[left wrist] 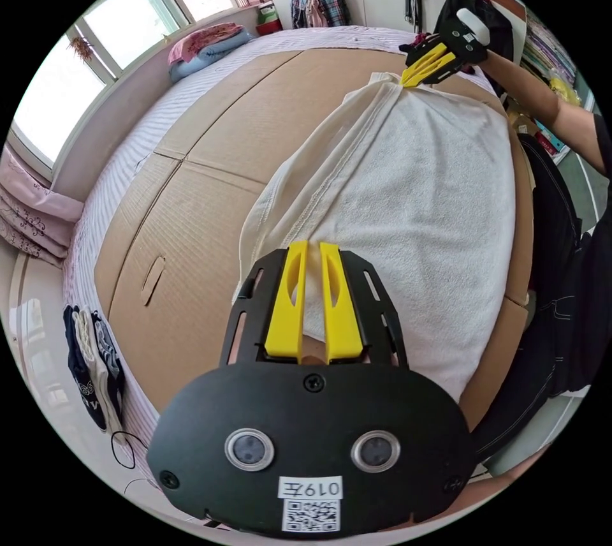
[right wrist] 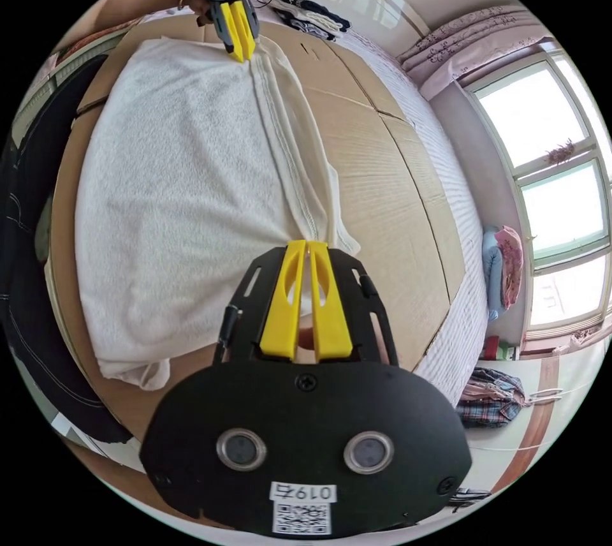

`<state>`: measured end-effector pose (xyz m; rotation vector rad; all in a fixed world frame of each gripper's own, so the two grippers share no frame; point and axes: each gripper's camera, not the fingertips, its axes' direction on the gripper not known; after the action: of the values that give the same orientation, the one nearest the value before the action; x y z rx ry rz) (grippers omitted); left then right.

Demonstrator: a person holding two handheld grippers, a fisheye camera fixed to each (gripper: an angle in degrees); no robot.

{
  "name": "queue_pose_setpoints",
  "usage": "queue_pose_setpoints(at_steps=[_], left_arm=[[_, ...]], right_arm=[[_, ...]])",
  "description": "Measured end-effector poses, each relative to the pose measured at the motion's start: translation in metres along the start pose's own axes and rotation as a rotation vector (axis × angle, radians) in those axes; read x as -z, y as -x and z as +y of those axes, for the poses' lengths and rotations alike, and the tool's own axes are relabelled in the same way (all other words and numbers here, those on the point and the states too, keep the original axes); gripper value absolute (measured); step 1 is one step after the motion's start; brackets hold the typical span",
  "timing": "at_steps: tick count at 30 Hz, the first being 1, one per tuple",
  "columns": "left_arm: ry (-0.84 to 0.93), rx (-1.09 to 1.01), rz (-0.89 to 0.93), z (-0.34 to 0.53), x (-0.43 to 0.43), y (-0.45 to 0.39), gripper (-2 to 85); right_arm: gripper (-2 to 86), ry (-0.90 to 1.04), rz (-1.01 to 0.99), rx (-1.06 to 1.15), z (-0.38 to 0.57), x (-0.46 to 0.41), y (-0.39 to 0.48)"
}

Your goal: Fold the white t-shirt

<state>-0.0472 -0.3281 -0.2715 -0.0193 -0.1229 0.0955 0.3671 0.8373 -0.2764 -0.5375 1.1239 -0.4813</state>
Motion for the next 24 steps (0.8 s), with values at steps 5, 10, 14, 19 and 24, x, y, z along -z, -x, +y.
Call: queue_pose_setpoints(at_steps=[5,10,14,19,24], left_arm=[[-0.030,0.030,0.084,-0.001,0.004,0.014,0.9],[-0.027,0.052,0.126,0.000,0.004,0.029,0.9],[-0.046,0.045,0.187,-0.001,0.009,0.032,0.8],[-0.032,-0.002,0.160,0.002,0.017,0.020,0.8],[-0.055,-0.016,0.029,0.007,0.028,0.007,0.7]], right_arm=[[-0.8,-0.048,-0.084,-0.043,0.002,0.017,-0.020],[-0.8,-0.113,-0.184,-0.118,0.010,0.030,-0.051],[-0.6,-0.156,-0.271,-0.165,0.018,0.037,-0.071],[0.8,-0.158,-0.274,-0.167,0.024,0.042,-0.072],[4.2,-0.170,-0.234,-0.159,0.028,0.048,-0.066]])
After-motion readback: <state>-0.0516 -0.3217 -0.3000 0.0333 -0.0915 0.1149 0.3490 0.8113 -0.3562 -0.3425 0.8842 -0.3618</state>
